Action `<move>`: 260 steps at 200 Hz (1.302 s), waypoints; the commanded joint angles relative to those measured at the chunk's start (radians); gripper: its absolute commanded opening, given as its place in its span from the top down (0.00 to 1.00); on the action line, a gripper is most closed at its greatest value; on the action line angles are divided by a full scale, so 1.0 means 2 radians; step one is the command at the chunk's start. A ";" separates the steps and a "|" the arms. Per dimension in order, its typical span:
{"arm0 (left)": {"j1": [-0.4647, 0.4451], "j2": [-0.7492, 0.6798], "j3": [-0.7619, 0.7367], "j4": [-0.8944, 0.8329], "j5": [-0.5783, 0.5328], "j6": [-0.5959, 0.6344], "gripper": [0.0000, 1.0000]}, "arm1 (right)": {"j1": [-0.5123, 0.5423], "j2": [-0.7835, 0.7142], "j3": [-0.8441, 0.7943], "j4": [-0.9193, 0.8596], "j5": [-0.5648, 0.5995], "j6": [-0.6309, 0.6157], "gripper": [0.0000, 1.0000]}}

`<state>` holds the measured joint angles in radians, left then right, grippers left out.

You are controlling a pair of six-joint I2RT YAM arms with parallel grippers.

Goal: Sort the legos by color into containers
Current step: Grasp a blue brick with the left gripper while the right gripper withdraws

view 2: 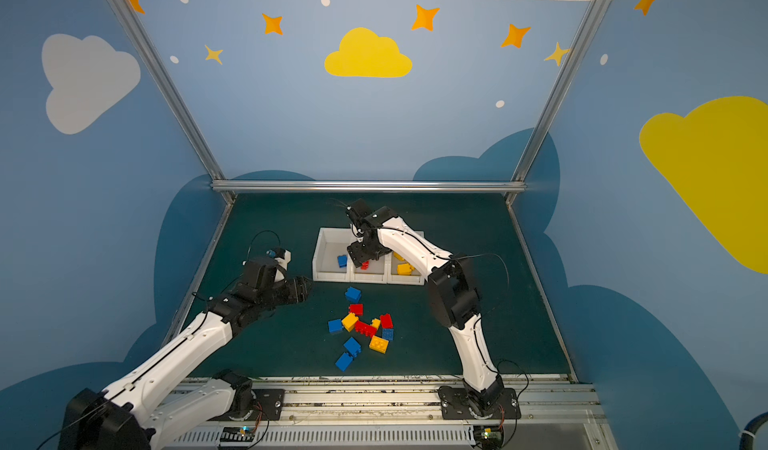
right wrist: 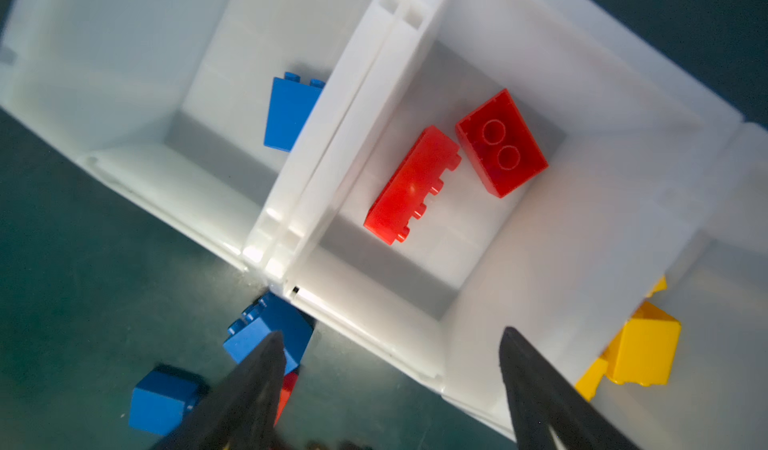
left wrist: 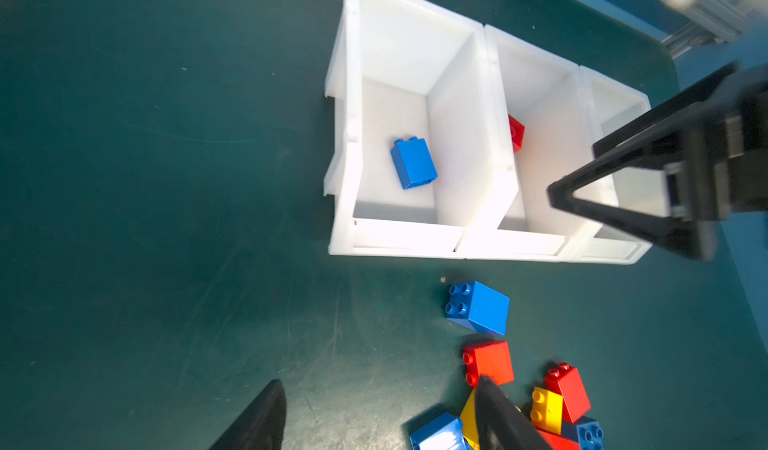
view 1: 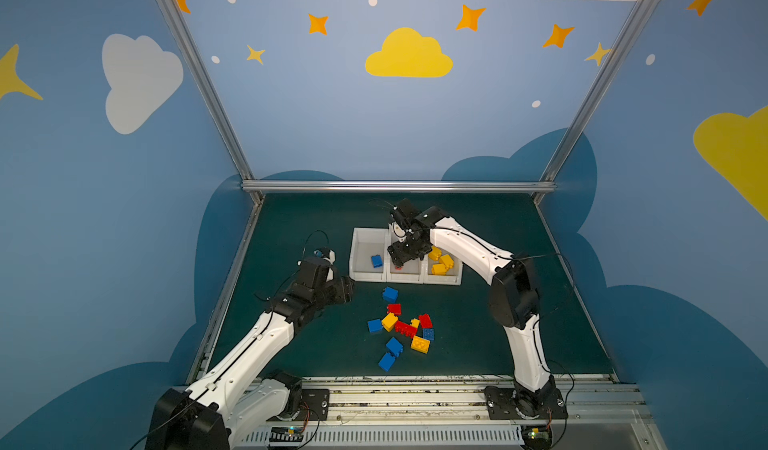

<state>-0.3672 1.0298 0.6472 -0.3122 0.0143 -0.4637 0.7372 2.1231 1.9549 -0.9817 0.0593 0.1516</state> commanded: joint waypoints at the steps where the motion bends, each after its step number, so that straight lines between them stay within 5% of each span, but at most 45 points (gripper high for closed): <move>1: -0.005 0.013 0.005 0.029 0.023 0.009 0.28 | -0.004 -0.054 -0.022 -0.006 0.001 0.010 0.19; 111: -0.107 0.228 0.098 0.060 0.026 0.032 0.28 | -0.074 -0.257 -0.245 0.041 0.015 0.085 0.19; 196: -0.146 0.343 0.167 0.032 -0.011 0.051 0.29 | -0.092 -0.295 -0.295 0.048 0.015 0.097 0.19; 260: -0.162 0.379 0.187 0.024 -0.025 0.058 0.60 | -0.093 -0.298 -0.303 0.051 0.013 0.100 0.20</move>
<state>-0.6815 1.7691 1.0016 -0.2382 -0.0170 -0.3626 0.5568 1.5589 1.3617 -0.8852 0.0818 0.3401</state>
